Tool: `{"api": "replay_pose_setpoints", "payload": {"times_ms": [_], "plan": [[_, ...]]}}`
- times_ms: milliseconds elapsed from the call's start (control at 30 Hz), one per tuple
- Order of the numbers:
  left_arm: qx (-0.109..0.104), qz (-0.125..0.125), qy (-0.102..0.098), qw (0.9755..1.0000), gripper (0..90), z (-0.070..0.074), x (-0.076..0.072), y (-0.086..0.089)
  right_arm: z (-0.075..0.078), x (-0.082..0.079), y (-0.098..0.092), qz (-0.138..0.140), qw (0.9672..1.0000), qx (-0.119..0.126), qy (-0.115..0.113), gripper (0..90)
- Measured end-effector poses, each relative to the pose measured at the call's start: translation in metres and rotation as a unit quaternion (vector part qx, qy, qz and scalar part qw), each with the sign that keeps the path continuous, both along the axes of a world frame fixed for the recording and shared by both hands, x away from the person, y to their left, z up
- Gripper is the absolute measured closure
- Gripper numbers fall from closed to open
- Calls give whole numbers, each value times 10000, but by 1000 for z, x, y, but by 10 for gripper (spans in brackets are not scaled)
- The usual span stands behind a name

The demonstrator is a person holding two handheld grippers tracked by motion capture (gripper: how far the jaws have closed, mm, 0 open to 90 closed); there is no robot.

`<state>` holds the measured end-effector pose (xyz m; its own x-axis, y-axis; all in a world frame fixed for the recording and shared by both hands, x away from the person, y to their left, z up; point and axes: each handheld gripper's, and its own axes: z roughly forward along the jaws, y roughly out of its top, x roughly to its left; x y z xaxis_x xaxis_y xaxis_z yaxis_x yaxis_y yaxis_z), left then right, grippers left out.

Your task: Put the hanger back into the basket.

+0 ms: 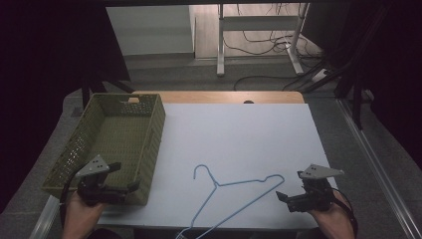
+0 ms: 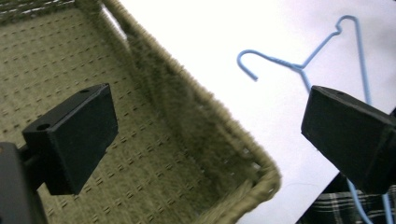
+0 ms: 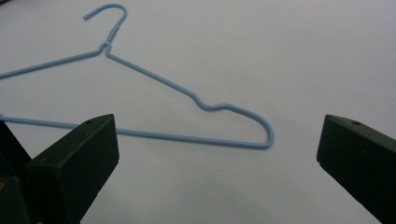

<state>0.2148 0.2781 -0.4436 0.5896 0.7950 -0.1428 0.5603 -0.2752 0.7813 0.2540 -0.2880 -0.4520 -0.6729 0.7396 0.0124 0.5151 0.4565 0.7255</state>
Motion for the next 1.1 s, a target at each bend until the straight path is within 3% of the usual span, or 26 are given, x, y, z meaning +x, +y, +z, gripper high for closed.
{"api": "replay_pose_setpoints", "payload": {"times_ms": [233, 367, 533, 700, 1100], "plan": [[-13, -206, -132, 9997, 26, 9, 1, -15, 5, 2, 7, 5, 10000, 95, 4, 0], [-155, -368, -150, 9991, 14, 13, 2, -24, 10, 6, 13, 158, 9999, 70, -17, 0], [-171, -547, -176, 9982, 11, 16, 3, -35, 13, 10, 15, 266, 9996, 136, -1, 0], [-155, -769, -169, 9968, 10, 19, 7, -50, 16, 13, 21, 410, 9991, -2, -83, 0], [18, -1285, -50, 9917, 7, 16, 18, -98, 17, 24, 42, 666, 9978, -26, 64, 0]]}}
